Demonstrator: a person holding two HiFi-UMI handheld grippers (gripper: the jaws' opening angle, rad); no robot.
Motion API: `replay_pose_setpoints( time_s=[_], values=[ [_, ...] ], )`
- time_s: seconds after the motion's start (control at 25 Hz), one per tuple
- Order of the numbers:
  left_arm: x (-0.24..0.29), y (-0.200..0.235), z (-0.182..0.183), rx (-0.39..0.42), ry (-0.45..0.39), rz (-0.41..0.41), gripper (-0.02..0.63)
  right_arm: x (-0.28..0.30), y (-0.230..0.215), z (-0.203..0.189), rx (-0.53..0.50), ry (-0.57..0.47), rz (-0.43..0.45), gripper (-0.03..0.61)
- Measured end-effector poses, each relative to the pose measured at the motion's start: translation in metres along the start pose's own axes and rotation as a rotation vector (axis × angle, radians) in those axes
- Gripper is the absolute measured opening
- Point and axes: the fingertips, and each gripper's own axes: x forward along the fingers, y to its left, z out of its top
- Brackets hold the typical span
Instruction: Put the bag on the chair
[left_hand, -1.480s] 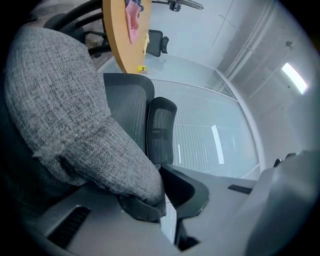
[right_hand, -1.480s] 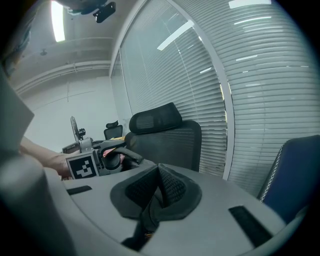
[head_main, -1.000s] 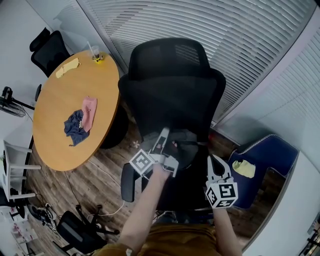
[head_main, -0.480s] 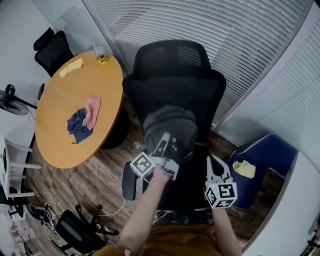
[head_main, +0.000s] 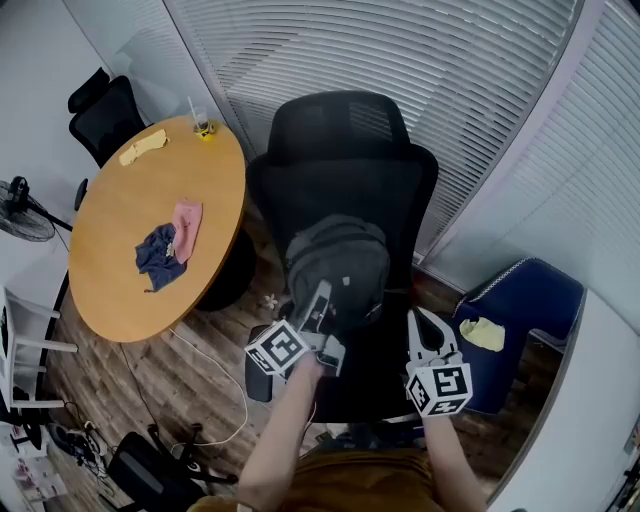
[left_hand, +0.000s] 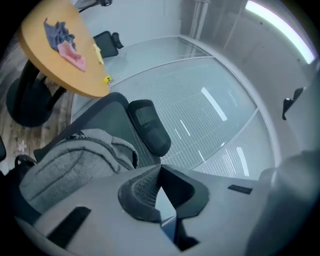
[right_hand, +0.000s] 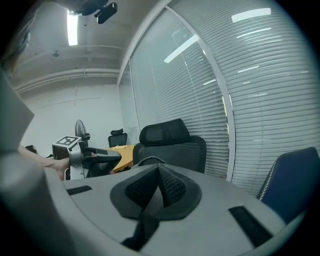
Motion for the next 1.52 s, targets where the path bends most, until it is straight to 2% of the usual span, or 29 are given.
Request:
replay_pose_setpoints(
  time_s=[0.16, 0.44, 0.64, 0.92, 1.32, 1.52],
  values=[
    [-0.029, -0.009, 0.003, 0.124, 0.002, -0.016, 0.023, -0.009, 0.015, 0.001, -0.02, -0.027, 0.016, 0.011],
    [-0.083, -0.054, 0.003, 0.5, 0.089, 0.023, 0.023, -0.044, 0.04, 0.023, -0.058, -0.051, 0.01, 0.012],
    [-0.113, -0.069, -0.007, 0.654, 0.123, 0.036, 0.023, -0.064, 0.058, 0.031, -0.085, -0.085, 0.025, 0.012],
    [-0.154, -0.08, -0.016, 0.682, 0.105, 0.031, 0.023, -0.094, 0.087, 0.029, -0.106, -0.11, 0.051, 0.011],
    [-0.194, -0.088, -0.002, 0.735, 0.031, 0.089, 0.023, -0.118, 0.108, 0.037, -0.098, -0.141, 0.056, 0.011],
    [-0.204, -0.092, 0.0, 0.718, 0.025, 0.089, 0.023, -0.125, 0.114, 0.041, -0.105, -0.159, 0.068, 0.011]
  ],
)
